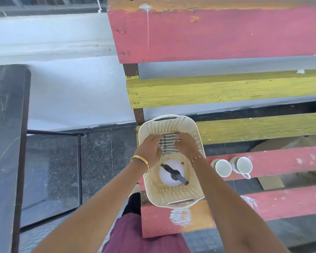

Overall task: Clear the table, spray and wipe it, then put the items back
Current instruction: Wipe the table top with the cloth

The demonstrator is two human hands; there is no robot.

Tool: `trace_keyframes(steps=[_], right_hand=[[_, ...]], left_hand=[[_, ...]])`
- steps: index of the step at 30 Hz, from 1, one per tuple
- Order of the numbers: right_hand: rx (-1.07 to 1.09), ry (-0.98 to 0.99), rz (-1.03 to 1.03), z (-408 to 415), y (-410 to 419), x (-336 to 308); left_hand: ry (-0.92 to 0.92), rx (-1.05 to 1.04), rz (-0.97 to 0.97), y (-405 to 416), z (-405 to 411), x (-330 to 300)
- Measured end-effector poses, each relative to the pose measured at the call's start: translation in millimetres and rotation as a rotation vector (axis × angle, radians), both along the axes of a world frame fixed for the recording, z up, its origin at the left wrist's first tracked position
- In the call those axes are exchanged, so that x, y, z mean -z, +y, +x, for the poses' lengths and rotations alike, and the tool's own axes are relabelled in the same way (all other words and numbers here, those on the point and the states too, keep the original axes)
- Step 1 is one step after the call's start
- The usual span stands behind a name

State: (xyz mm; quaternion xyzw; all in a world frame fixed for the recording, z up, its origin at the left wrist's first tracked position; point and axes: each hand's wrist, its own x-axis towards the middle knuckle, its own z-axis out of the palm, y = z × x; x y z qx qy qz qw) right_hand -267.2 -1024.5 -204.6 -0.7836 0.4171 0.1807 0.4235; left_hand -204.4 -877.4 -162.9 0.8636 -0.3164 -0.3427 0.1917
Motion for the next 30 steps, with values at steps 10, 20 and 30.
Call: trace_keyframes(steps=[10, 20, 30], right_hand=[[-0.395, 0.195, -0.317, 7.6, 3.3, 49.5], [-0.377, 0.174, -0.452, 14.1, 9.3, 30.1], [0.041, -0.27, 0.003, -3.1, 16.1, -70.3]], left_hand=[[0.092, -0.008, -0.005, -14.4, 5.4, 24.2], [0.098, -0.049, 0.012, -11.1, -0.7, 17.9], [0.062, -0.211, -0.007, 5.4, -19.6, -37.3]])
